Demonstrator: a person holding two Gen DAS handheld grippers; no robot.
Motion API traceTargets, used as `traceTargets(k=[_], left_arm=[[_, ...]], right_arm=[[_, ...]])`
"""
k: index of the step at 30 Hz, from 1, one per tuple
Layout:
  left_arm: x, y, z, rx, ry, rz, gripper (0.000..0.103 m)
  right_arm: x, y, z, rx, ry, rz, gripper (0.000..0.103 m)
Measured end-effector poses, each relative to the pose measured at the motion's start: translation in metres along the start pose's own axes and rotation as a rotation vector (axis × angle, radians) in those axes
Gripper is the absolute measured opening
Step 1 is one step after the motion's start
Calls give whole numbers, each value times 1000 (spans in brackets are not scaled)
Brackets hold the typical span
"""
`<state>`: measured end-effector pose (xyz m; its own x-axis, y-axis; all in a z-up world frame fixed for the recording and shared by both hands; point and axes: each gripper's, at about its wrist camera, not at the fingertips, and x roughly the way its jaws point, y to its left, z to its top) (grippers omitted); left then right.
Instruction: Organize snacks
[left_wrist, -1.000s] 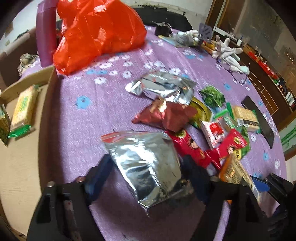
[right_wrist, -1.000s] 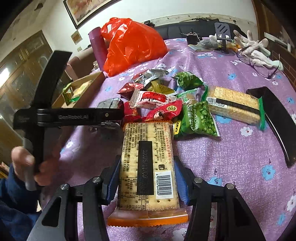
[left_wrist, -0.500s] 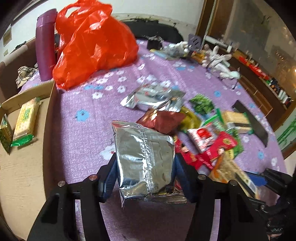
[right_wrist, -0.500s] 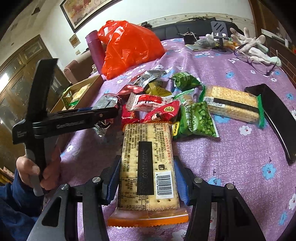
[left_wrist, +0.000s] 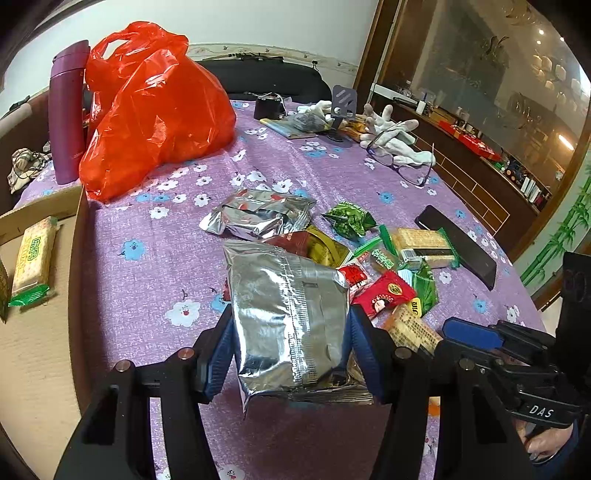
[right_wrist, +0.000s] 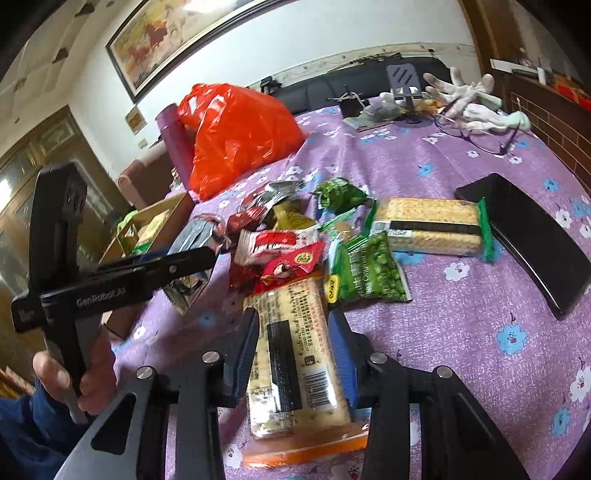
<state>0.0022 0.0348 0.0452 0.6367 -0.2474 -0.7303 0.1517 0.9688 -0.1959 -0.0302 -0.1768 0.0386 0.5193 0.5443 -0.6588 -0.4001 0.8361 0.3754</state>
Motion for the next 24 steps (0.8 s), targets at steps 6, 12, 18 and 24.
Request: traceTargets(k=[6, 12, 18, 24], left_arm=[[1, 4, 0, -11, 9, 2, 58], [0, 7, 1, -19, 6, 0, 57], [4, 7, 0, -15, 22, 52, 57], [10, -1, -3, 41, 33, 101, 77]], right_arm=[[1, 1, 0, -11, 18, -17, 44], [-2, 5, -4, -44, 66, -8, 70], [9, 26, -8, -188, 149, -113, 73], [32, 52, -13, -318, 200, -255, 69]])
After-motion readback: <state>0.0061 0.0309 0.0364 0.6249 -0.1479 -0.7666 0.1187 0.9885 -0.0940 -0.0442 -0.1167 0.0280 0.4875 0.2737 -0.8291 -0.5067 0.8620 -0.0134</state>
